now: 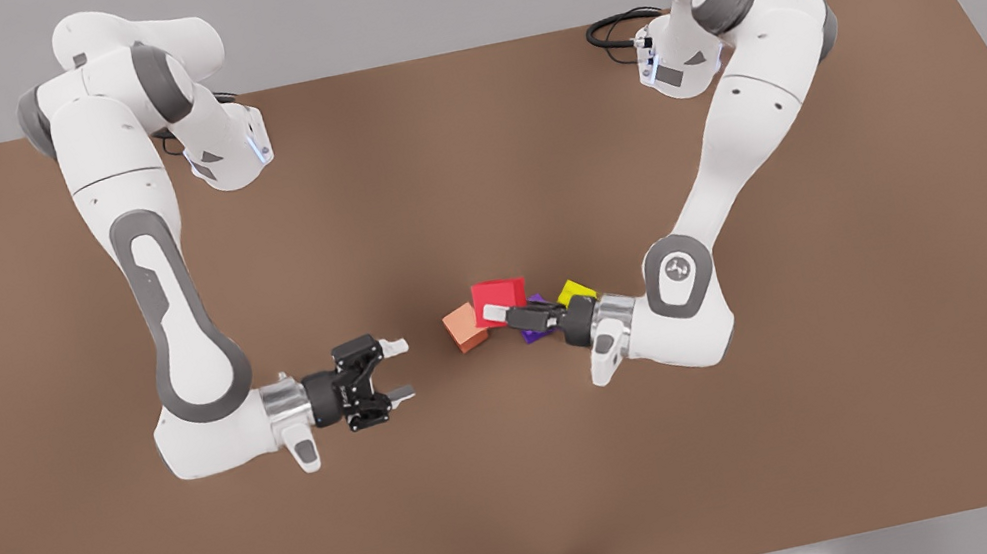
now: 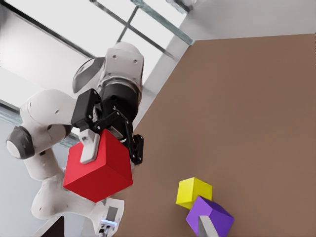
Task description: Pick up red wooden cube and pass to hand red wooden cube and place in blue wooden cube
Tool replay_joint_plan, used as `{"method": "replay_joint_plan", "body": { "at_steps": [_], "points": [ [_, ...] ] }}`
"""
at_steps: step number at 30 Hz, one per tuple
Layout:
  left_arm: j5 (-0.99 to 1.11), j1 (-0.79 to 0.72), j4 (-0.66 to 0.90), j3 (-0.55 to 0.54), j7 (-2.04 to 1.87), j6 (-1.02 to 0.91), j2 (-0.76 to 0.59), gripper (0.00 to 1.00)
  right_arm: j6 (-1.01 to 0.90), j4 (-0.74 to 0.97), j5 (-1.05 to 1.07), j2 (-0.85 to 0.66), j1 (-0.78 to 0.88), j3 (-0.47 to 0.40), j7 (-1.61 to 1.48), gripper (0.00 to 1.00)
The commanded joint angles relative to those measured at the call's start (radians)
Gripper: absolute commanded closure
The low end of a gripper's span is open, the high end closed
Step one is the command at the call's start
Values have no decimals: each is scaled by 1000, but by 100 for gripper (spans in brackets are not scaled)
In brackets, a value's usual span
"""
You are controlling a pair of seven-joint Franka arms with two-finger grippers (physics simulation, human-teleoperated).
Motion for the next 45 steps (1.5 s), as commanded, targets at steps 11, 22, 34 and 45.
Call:
{"method": "replay_joint_plan", "body": {
  "at_steps": [11,22,34,45],
  "points": [
    [-42,-10,14,-5,518,178,66,42,164,-125,267,-32,88,1,-1241,0],
    [-42,-28,33,-5,538,209,89,42,166,-162,293,-23,135,4,-1239,0],
    [-45,-42,51,-10,535,231,101,42,192,-162,316,8,157,4,-1236,0],
    [-46,-40,51,-10,535,229,101,42,224,-160,339,11,154,4,-1219,0]
  ]
}}
